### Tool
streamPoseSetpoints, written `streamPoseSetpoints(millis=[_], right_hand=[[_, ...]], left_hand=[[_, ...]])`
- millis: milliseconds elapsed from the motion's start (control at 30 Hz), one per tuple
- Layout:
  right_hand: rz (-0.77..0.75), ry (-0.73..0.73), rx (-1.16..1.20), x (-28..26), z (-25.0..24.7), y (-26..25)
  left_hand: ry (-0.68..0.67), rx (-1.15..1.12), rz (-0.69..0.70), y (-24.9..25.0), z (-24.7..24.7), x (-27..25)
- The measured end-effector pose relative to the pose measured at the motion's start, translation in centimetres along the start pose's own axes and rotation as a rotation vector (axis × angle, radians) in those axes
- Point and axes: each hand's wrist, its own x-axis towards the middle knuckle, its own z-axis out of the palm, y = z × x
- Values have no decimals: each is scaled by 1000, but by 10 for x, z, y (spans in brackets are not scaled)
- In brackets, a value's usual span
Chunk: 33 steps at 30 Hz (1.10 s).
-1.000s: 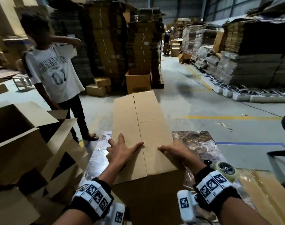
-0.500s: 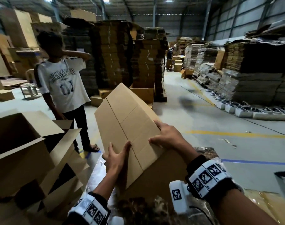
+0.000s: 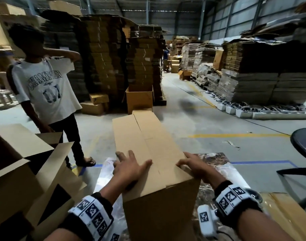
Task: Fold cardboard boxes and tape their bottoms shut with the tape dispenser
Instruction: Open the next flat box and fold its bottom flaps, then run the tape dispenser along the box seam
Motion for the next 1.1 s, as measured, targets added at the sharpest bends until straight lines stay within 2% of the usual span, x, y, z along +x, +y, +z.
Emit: streamPoseSetpoints(millis=[67, 133, 233, 267, 333, 467, 567, 633, 800, 933, 1033, 1100], right_hand=[[58, -5, 29, 3, -3, 13], [77, -10, -58, -1, 0, 22], [105, 43, -92, -8, 15, 51], [114, 80, -74, -10, 23, 62], [142, 192, 8, -14, 27, 96], [329, 501, 201, -31, 8, 180], [502, 691, 183, -47, -18, 246], [611, 740, 122, -66, -34, 253], [809, 741, 21, -74, -77, 292], [806, 707, -90, -49, -105, 322], [821, 606, 102, -29, -118, 338], [836, 491, 426, -17, -123, 345]], left_hand=[[17, 211, 144, 8, 7, 5], [-17, 356, 403, 17, 17, 9], [-306, 426, 765, 35, 53, 5], [-354, 489, 823, 37, 66, 3], [-317, 627, 878, 38, 91, 7], [-170, 587, 846, 40, 113, 22], [-142, 488, 760, 55, 124, 26], [-142, 467, 713, 69, 128, 24], [-140, 422, 613, 113, 141, 23], [-138, 404, 543, 144, 154, 22], [-122, 434, 504, 160, 163, 16], [-116, 421, 478, 168, 168, 7]])
